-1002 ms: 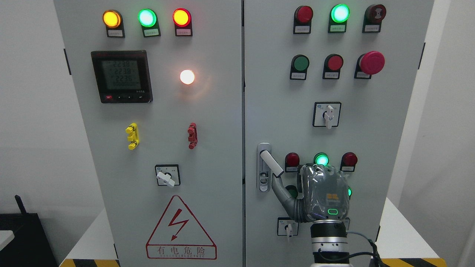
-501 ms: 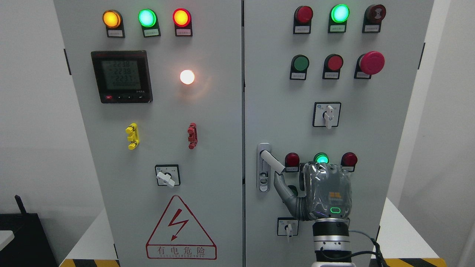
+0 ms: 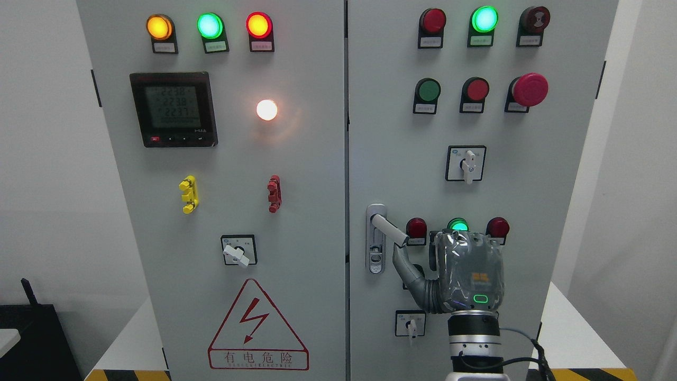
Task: Release door handle
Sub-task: 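Keep turning the handle with the right hand until horizontal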
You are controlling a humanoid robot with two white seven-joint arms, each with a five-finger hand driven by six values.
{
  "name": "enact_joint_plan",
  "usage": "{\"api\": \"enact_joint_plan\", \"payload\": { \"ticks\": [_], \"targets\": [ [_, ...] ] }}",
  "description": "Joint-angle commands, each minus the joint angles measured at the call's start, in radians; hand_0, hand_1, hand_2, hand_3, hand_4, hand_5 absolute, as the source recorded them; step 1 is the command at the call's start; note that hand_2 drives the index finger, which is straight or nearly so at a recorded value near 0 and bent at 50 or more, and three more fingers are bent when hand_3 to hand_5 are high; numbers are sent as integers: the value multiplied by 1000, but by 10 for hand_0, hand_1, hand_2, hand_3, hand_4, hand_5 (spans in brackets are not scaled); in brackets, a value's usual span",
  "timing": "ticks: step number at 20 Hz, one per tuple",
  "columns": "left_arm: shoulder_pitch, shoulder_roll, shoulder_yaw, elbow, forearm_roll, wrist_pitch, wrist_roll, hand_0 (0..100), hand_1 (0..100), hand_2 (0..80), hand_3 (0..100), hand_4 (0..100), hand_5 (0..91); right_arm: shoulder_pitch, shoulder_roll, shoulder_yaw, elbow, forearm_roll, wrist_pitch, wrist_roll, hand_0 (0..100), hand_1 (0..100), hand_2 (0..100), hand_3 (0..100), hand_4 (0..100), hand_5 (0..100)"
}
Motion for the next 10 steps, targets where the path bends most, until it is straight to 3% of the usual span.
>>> {"api": "enact_joint_plan", "payload": {
  "ticks": [1,10],
  "targets": [
    [0,0,11,17,0,-1,-1,120,389,0,0,0,0,-1,-4,-7,-2,0,-1,0,363,113,961,1000,941,976],
    [0,0,11,17,0,1,-1,120,389,0,0,0,0,-18,-4,-13,-1,-2,-2,2,364,113,963,1000,941,977]
  ]
}}
